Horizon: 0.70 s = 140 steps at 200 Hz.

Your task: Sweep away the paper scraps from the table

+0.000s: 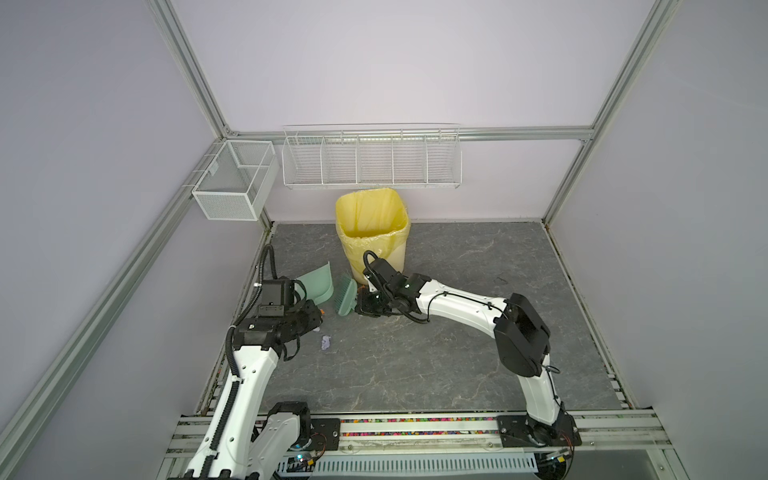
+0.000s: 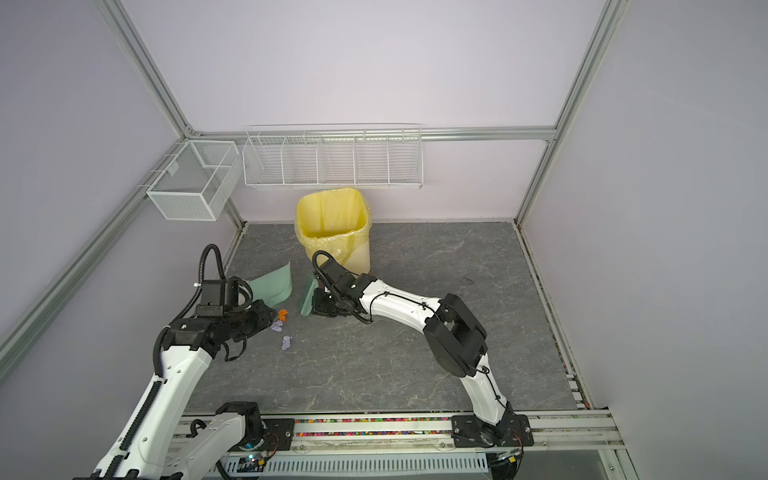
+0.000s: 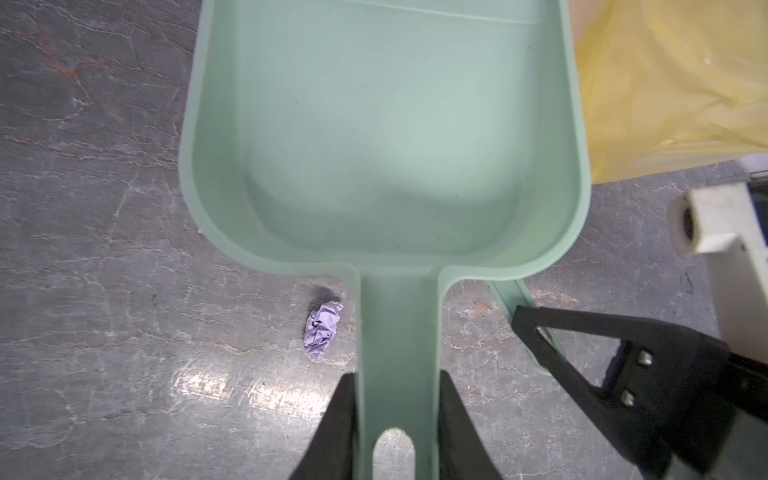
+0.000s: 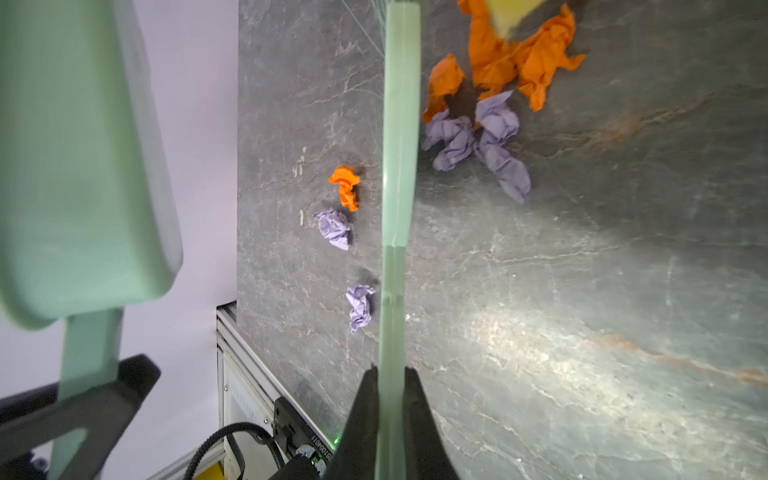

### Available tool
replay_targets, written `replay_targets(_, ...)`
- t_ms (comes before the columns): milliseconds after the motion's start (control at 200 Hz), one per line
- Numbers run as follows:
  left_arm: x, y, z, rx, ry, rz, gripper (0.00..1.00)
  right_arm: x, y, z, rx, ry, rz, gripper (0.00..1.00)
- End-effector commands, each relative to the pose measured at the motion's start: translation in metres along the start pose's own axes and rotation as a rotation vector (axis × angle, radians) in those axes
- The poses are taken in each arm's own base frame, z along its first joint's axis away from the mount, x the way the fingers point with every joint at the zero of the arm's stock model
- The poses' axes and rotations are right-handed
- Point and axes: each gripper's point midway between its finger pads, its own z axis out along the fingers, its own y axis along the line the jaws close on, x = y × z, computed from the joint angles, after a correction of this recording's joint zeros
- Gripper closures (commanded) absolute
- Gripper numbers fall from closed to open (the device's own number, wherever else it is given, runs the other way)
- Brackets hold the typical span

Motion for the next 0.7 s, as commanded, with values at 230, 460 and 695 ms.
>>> replay_targets(230,-0.006,-0.005,-0.005,0.025,-0.029,0.020,1.00,0.002,-0.031,0.016,0.021,0.013,0.145,0.93)
replay_targets(460,-0.006,-0.006,-0.006,0.033,-0.035,0.022,1.00,0.011,-0.054,0.009,0.031,0.014,0.196,0.93)
replay_targets(695,-0.005,-0.008,-0.007,0.051,-0.035,0.033,1.00,0.024,-0.078,-0.008,0.059,0.022,0.221,0.93)
